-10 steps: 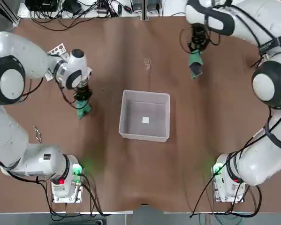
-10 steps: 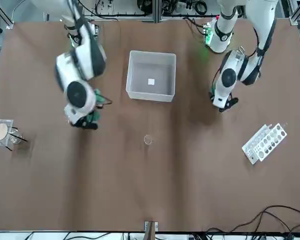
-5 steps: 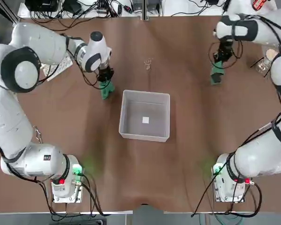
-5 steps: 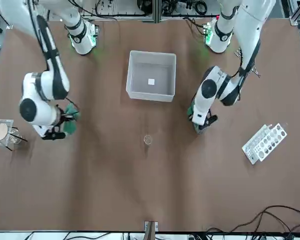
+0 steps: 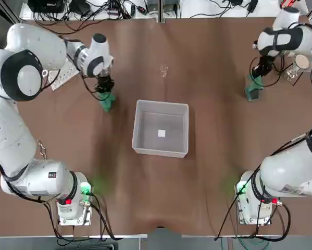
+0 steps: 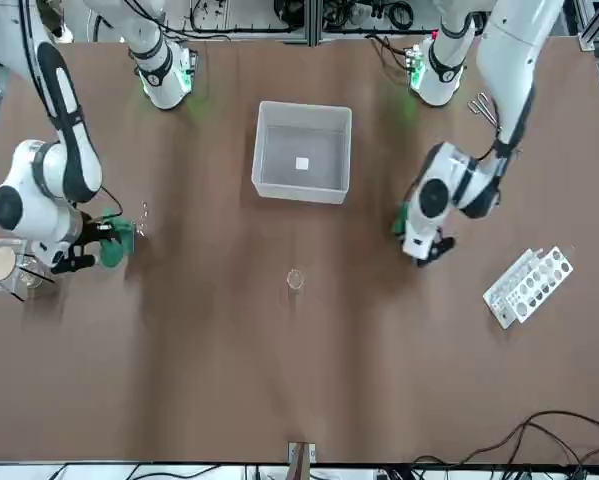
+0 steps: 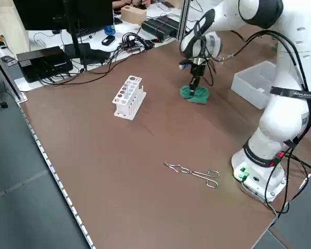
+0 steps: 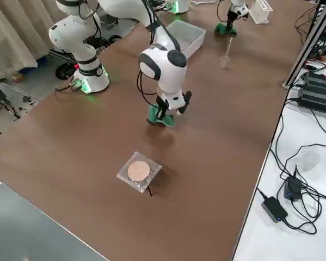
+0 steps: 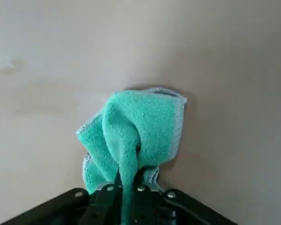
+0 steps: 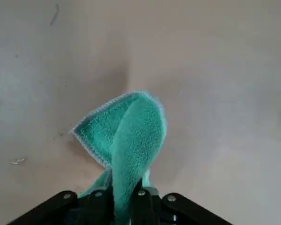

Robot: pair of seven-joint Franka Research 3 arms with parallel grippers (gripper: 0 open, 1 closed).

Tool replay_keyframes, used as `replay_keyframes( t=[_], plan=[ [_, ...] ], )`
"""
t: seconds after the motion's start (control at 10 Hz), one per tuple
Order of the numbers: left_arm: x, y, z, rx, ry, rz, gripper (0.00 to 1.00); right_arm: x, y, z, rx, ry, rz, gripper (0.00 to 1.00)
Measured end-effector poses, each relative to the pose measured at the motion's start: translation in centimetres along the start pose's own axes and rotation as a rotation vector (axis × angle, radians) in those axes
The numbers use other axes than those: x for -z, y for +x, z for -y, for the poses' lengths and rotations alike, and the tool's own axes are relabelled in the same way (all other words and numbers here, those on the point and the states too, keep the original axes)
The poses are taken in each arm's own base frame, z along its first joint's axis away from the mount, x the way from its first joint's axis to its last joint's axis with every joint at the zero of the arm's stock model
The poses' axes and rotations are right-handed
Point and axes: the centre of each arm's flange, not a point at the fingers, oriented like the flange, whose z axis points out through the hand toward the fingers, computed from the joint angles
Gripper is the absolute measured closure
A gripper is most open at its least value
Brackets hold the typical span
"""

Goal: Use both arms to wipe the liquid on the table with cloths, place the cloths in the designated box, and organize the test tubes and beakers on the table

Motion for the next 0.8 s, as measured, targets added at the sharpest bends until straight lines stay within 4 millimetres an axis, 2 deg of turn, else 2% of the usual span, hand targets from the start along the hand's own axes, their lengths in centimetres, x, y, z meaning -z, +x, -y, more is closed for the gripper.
replay_keyframes(
  t=[0.2, 0.4, 0.6, 0.7, 0.8],
  plan=[
    [-2.4, 1.8, 7.4, -0.012, 0.058, 0.041, 0.93, -2.9, -0.7, 3.1, 0.047, 0.002, 0.002, 0.91],
    [-4.3, 1.7, 13.9, -0.030, 0.089, 0.087, 0.93, -4.3, 0.3, 6.9, 0.078, 0.026, 0.000, 0.91],
    [-6.5, 1.8, 19.7, -0.043, 0.118, 0.068, 0.93, -4.8, 1.3, 11.9, 0.067, 0.078, -0.009, 0.91],
    [-7.0, 2.1, 21.6, -0.039, 0.120, 0.049, 0.93, -4.5, 1.8, 14.5, 0.053, 0.081, -0.016, 0.91],
    [-6.7, 2.3, 22.0, -0.044, 0.114, 0.032, 0.93, -3.9, 2.5, 17.0, 0.040, 0.076, -0.028, 0.91]
  ],
)
